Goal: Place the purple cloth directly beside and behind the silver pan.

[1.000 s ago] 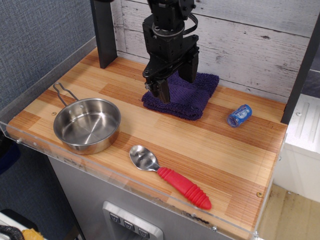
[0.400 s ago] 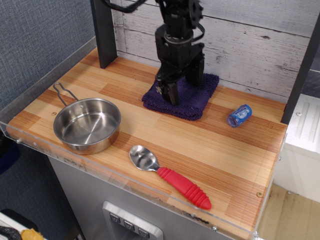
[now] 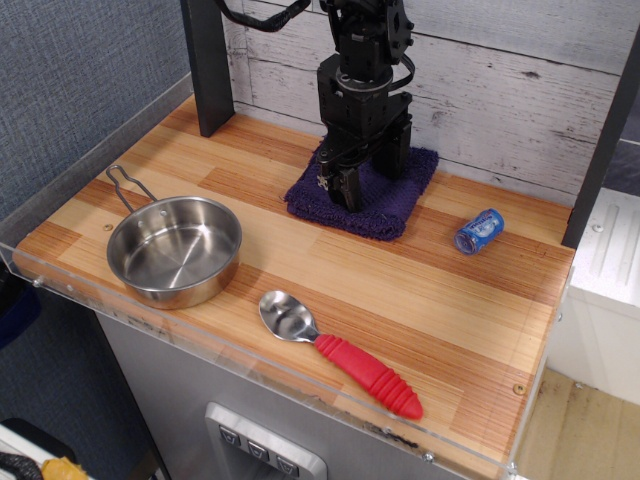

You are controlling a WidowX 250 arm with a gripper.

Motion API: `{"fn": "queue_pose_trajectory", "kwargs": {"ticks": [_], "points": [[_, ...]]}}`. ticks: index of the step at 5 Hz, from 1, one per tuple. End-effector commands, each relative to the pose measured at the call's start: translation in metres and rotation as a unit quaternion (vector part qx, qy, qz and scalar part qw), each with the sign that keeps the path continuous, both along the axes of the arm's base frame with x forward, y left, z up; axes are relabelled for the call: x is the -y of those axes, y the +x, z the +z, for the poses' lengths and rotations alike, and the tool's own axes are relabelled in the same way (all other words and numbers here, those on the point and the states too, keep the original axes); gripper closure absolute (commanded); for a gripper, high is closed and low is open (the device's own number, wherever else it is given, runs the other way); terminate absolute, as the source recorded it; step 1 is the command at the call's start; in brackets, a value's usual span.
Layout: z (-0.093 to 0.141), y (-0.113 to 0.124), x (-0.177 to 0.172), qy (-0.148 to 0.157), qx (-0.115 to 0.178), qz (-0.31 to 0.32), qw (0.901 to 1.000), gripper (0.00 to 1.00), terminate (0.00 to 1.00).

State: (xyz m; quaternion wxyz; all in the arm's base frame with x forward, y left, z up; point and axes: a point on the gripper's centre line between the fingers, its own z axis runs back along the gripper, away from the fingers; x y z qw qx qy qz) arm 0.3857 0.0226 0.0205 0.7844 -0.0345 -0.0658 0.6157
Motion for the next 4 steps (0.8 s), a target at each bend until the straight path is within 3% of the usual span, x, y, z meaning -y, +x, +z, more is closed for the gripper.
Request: {"fn": "queue_pose_trajectory", "kwargs": {"ticks": [1,4], "points": [[0.001,-0.008,-0.02,-0.001,-0.012,0.028,0.9996,0.0,0.0],[-0.002,-0.019,-0.059,-0.006,-0.017,0.056,0.9983,0.0,0.0]]}}
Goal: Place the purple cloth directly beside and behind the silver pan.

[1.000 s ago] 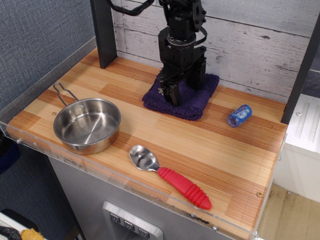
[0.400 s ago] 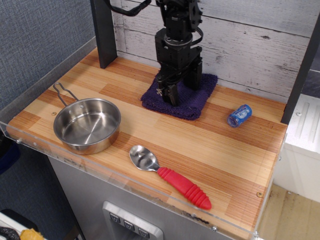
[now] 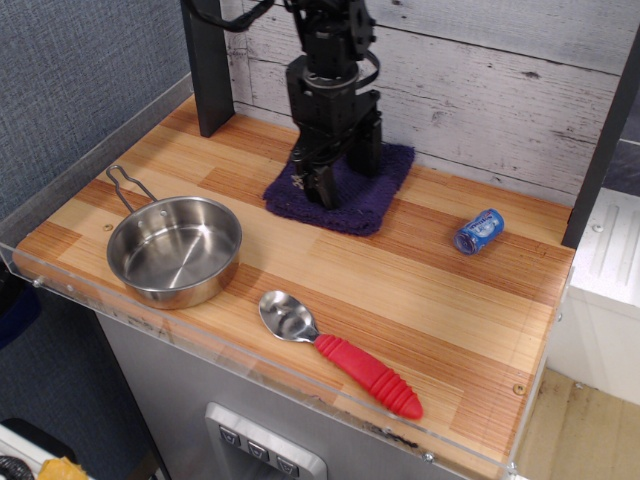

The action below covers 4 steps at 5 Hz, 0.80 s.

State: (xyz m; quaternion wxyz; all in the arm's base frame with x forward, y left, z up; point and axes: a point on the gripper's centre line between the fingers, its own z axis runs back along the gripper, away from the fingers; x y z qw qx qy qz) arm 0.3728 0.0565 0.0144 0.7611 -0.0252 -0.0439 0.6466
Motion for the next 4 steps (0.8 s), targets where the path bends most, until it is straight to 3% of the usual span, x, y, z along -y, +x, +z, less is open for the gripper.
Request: {"fn": "queue_pose_trajectory", "kwargs": {"ticks": [1,4], "points": [[0.006,-0.016,-0.045,0.014,-0.004,0.036,0.9993,0.0,0.0],[0.025,-0.043,-0.081,0.046,-0.01,0.062,0.997,0.0,0.0]]}}
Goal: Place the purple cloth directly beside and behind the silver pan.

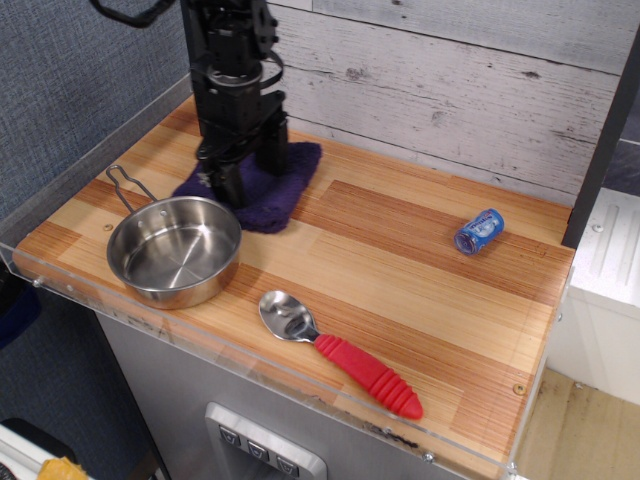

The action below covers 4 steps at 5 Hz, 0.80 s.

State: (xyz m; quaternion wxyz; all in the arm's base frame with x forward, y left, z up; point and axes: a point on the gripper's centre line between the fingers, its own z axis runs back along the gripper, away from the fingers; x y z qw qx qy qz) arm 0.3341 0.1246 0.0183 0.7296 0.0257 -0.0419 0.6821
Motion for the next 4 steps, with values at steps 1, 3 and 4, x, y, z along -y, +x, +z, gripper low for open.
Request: {"fn": "queue_pose_trajectory", "kwargs": {"ticks": [1,3,4], "points": [[0.0202,-0.004,-0.0076,0.007,0.028,0.013,0.9995,0.0,0.0],[0.0197,-0.004,-0.0007,0.002,0.032,0.008,0.9995,0.0,0.0],[0.0251,-0.0024,0.0001,-0.001,0.039,0.007,0.9992,0.0,0.0]]}}
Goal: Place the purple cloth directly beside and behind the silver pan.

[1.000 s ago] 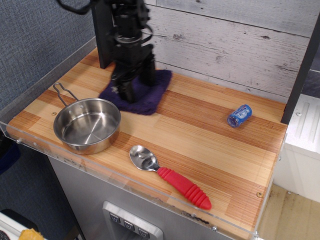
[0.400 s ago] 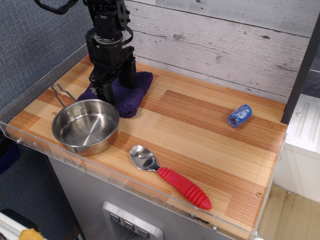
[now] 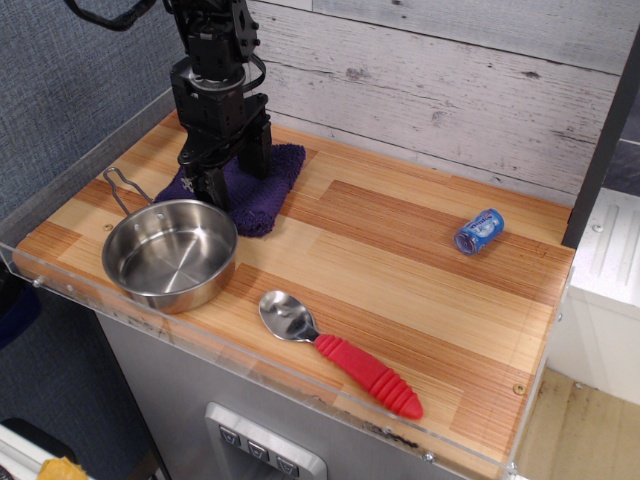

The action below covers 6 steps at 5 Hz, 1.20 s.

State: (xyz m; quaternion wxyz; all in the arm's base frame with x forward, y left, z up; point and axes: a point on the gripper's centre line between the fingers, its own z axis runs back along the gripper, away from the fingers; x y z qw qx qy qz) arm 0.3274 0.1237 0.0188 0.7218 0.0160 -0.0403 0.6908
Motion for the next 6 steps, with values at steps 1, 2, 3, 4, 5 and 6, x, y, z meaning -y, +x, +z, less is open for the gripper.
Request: {"fn": "queue_pose_trajectory", "kwargs": {"ticks": [1,2,3,4,5,6], "points": [[0.038,0.001,-0.003,0.005,0.043,-0.008,0.999,0.0,0.0],[0.055,-0.006,-0.003,0.006,0.061,-0.01,0.9981,0.0,0.0],[0.075,-0.014,0.001,0.011,0.077,-0.016,0.9968,0.0,0.0],[0.104,-0.026,0.01,0.021,0.103,-0.021,0.9942,0.0,0.0],[0.128,-0.037,0.023,0.027,0.13,-0.052,0.9898,0.0,0.0],[0.128,-0.037,0.023,0.027,0.13,-0.052,0.9898,0.0,0.0]]}}
